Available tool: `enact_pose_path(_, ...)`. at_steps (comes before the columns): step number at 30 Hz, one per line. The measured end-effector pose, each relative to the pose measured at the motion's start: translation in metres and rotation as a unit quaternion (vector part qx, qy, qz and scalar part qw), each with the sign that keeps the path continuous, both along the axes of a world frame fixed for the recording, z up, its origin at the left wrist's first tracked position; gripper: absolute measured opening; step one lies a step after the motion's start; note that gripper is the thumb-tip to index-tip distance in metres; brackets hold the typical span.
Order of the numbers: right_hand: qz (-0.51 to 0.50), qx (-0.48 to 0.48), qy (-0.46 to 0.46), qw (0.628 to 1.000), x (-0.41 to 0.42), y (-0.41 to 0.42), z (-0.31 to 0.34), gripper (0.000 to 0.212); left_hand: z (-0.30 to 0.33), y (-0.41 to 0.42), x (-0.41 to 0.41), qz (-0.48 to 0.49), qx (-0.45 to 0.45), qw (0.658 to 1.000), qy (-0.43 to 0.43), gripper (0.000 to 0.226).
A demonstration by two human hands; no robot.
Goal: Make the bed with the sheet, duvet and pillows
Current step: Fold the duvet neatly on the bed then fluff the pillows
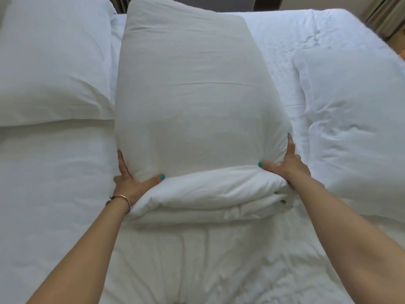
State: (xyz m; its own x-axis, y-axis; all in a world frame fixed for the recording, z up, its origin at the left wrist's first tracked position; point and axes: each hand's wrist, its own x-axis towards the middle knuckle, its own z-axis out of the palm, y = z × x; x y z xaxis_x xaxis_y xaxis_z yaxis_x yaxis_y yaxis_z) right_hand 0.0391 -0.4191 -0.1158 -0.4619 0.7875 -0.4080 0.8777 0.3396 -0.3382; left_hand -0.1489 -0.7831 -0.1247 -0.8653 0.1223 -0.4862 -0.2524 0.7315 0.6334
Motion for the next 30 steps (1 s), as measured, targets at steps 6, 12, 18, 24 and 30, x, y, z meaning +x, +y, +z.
enact_pose_path(6, -0.021, 0.013, 0.004, 1.0, -0.005, 0.004, -0.011, 0.119, -0.013, 0.004, -0.008, 0.004, 0.054, 0.998, 0.026, 0.13)
enact_pose_path(12, -0.018, -0.014, 0.053, 0.998, 0.008, -0.016, 0.024, 0.116, 0.024, -0.012, 0.009, -0.01, 0.097, 0.995, 0.021, 0.119)
enact_pose_path(18, -0.005, -0.088, 0.071, 0.994, 0.106, -0.084, 0.047, 0.118, 0.079, -0.074, 0.09, -0.031, 0.082, 0.996, 0.002, 0.116)
enact_pose_path(24, 0.021, -0.103, 0.052, 0.993, 0.23, -0.14, 0.053, 0.124, 0.098, -0.134, 0.23, -0.016, 0.044, 0.999, 0.01, 0.134)
enact_pose_path(30, 0.091, -0.045, 0.068, 0.993, 0.265, -0.114, 0.082, 0.114, 0.111, -0.118, 0.28, 0.002, 0.039, 0.997, 0.061, 0.129)
